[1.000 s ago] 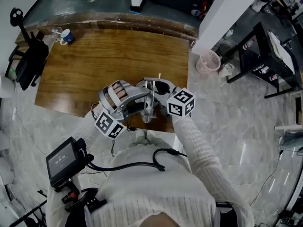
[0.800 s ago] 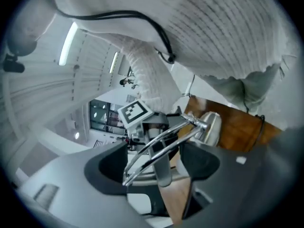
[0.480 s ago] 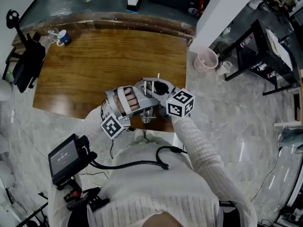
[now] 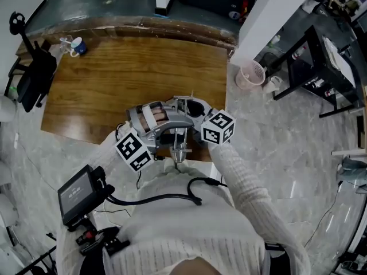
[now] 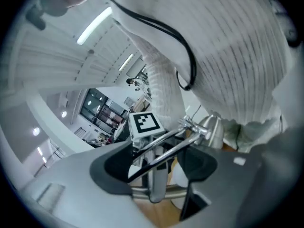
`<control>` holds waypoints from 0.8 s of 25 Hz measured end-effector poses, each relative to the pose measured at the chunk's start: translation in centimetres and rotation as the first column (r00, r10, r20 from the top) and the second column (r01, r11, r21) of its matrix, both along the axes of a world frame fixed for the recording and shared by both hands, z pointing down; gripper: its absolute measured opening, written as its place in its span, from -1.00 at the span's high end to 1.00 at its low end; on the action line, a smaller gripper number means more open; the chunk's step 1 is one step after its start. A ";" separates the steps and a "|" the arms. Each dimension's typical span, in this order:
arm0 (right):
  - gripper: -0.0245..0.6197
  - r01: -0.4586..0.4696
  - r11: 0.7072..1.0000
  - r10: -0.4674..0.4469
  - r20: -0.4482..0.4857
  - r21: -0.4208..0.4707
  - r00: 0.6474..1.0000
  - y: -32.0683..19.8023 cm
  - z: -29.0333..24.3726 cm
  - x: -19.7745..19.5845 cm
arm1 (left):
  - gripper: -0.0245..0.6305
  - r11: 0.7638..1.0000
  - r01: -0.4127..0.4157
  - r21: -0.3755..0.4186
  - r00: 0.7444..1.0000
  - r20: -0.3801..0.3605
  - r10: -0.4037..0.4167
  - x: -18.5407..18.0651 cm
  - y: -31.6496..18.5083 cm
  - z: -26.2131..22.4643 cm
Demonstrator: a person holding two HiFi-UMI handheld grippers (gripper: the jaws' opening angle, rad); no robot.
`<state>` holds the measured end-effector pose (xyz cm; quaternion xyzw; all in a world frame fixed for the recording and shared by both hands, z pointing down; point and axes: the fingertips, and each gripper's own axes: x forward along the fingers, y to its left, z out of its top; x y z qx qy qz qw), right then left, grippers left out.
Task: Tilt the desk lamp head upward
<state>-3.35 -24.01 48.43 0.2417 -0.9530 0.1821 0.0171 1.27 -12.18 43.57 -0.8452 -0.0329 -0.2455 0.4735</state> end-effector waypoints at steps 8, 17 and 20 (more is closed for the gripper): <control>0.38 -0.009 1.000 0.009 0.016 -0.004 1.000 -0.7 0.6 -0.4 | 0.03 0.908 0.021 -0.419 0.999 -0.020 -0.032 -0.2 -1.2 -3.6; 0.37 -0.014 1.000 0.015 0.022 -0.014 1.000 -0.8 0.4 -0.8 | 0.00 0.613 -0.020 -0.790 0.980 -0.137 -0.144 -0.4 -3.9 -8.1; 0.37 -0.013 1.000 0.013 0.017 -0.019 1.000 -0.7 0.3 -0.8 | 0.01 0.433 -0.069 -0.899 0.952 -0.188 -0.241 -0.5 -6.1 -10.2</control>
